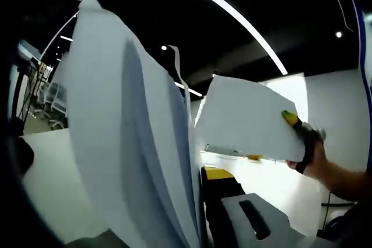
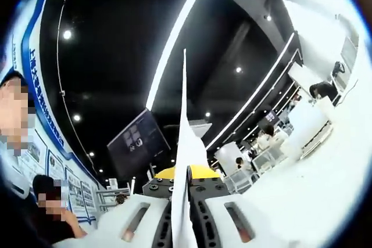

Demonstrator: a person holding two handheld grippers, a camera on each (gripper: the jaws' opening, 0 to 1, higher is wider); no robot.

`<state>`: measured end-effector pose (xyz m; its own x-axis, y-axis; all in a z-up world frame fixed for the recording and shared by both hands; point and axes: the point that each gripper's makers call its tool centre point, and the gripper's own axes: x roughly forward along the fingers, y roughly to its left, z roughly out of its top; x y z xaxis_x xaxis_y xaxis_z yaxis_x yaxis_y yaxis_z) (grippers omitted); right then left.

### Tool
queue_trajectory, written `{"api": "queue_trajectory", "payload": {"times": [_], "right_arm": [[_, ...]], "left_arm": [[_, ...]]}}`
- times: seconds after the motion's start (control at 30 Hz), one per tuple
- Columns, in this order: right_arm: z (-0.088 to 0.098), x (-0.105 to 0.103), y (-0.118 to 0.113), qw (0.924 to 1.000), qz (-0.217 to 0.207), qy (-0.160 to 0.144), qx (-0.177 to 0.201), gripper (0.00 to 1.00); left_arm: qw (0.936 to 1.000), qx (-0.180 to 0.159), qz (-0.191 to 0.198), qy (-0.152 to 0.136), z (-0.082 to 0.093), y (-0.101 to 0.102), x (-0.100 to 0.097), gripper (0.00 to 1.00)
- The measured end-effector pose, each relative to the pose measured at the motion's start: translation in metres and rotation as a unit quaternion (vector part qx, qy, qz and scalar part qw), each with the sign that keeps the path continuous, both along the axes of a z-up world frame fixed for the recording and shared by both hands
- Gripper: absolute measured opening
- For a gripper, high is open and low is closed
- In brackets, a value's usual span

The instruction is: Organize the stack of printing papers by aligning and flattening the scattered papers on the table

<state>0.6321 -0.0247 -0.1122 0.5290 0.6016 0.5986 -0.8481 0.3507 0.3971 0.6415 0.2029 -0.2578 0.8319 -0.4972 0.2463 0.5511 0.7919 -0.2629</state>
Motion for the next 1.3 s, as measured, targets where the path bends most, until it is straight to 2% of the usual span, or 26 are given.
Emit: {"api": "queue_trajectory", "payload": {"times": [0.1,0.2,0.23,0.3,0.4,0.6,0.7,0.77,0.83,0.97,1.1,1.3], "right_arm": [[0.015,-0.008,0.002,0.9997,0.018,-0.015,0.011,0.0],[0.018,-0.01,0.001,0.9995,0.021,-0.016,0.016,0.0],[0.025,-0.012,-0.003,0.9987,0.028,-0.018,0.037,0.0],[0.025,-0.009,-0.007,0.9967,0.033,-0.001,0.075,0.0],[0.015,-0.003,0.003,0.9951,0.051,0.021,0.082,0.0],[-0.032,0.009,0.035,0.9961,0.046,0.067,0.034,0.0],[-0.058,0.014,0.05,0.996,0.026,0.085,-0.003,0.0],[-0.066,0.016,0.053,0.9962,0.012,0.086,-0.009,0.0],[-0.076,0.02,0.055,0.9939,0.01,0.109,0.003,0.0],[-0.084,0.023,0.055,0.9925,0.0,0.122,0.005,0.0],[-0.086,0.023,0.054,0.9939,-0.04,0.098,-0.031,0.0],[-0.094,0.021,0.059,0.9936,-0.034,0.099,-0.043,0.0]], "left_arm": [[1.0,-0.001,0.0,0.0,0.0,0.0,0.0,0.08],[1.0,-0.001,0.0,0.0,0.0,0.0,0.0,0.08],[1.0,0.0,0.0,0.0,0.0,0.0,0.0,0.08],[1.0,0.001,0.0,0.0,0.0,0.0,0.0,0.08],[1.0,0.001,0.001,0.0,0.0,0.0,0.0,0.08],[1.0,-0.002,0.0,0.0,0.0,0.0,0.0,0.08],[1.0,-0.003,0.0,0.0,0.0,0.0,0.0,0.08],[1.0,-0.003,-0.001,0.001,0.0,0.0,0.0,0.08],[1.0,-0.001,-0.001,0.001,0.0,-0.001,0.0,0.08],[1.0,0.003,-0.002,0.002,-0.001,-0.002,0.0,0.08],[1.0,0.001,-0.001,0.003,-0.001,-0.002,0.0,0.08],[1.0,0.002,-0.004,0.004,-0.001,-0.003,0.0,0.09]]}}
